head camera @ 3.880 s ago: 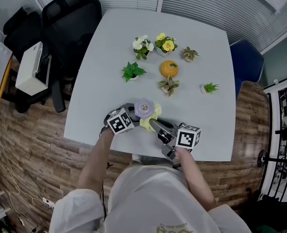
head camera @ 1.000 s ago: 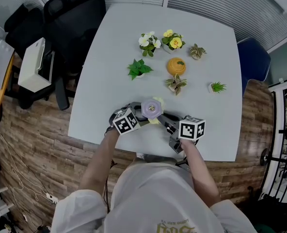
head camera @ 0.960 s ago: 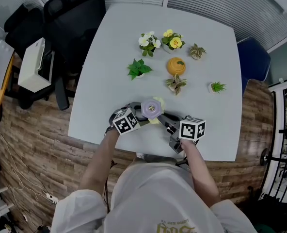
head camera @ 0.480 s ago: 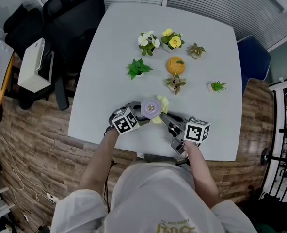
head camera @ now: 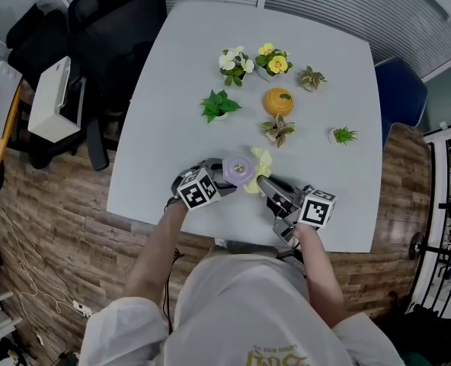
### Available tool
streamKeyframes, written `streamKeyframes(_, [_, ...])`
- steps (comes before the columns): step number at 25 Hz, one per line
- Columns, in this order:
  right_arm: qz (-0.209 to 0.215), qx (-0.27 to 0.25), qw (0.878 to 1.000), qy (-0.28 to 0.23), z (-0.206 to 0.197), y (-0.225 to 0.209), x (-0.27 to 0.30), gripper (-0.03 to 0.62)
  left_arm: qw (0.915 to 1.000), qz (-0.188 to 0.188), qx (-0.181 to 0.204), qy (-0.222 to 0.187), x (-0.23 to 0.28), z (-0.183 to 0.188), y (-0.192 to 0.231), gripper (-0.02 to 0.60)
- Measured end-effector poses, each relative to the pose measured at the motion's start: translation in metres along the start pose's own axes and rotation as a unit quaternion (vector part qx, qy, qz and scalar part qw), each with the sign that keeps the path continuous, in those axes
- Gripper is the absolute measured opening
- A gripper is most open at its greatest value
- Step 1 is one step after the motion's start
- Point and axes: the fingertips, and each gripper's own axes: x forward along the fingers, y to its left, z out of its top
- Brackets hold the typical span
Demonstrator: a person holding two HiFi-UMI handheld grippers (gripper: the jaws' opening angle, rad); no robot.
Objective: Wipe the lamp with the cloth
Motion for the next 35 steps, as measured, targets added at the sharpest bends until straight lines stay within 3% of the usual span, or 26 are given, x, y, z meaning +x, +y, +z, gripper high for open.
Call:
streamKeyframes(14, [0.009, 0.013, 1.0, 0.022, 0.01, -0.016, 0.028, 0.051, 1.0, 0.001, 0.0, -0.003, 0.0, 0.001, 0.0, 0.298])
streamKeyframes(23, [-0.019, 0.02, 0.999, 0.028, 0.011, -0.035, 0.033, 0.051, 1.0, 0.002, 0.0, -0.001, 0.0, 0.0, 0.0, 0.298])
streamKeyframes(27, [-0.043, 0.012, 0.998, 0.051, 0.005, -0.044, 0.038, 0.049, 1.0, 0.002, 0.0, -0.001, 0.0, 0.001, 0.0, 0.298])
streamKeyframes(35, [-0.052, 0.006, 0.995, 0.085, -0.007, -0.052, 0.055, 0.049, 1.0, 0.002, 0.001, -0.003, -0.001, 0.002, 0.0, 0.298])
